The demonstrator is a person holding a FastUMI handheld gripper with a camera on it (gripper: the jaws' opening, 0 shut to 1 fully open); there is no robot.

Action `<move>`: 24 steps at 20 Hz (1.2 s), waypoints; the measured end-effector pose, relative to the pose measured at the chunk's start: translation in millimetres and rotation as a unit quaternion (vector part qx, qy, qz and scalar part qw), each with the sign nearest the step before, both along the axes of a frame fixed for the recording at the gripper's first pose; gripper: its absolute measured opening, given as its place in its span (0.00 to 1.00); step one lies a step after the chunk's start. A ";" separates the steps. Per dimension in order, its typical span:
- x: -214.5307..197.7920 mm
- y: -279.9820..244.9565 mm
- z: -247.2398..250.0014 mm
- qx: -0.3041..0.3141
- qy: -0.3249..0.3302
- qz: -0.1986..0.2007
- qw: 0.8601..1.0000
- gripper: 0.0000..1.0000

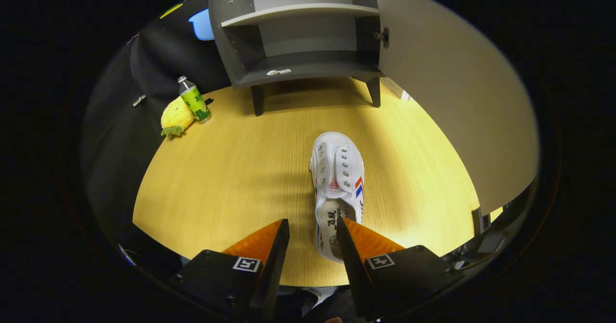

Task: Open the shoe cabinet door, grab the shoes and put them into the shoe cabinet, then close the shoe cabinet door.

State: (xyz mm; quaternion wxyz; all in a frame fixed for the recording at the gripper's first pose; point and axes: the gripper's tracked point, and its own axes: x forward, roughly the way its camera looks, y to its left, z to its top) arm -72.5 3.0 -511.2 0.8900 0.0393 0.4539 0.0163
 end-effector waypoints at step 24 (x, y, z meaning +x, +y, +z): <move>102.6 -17.7 -6.9 -0.016 -0.155 -0.017 0.988 0.05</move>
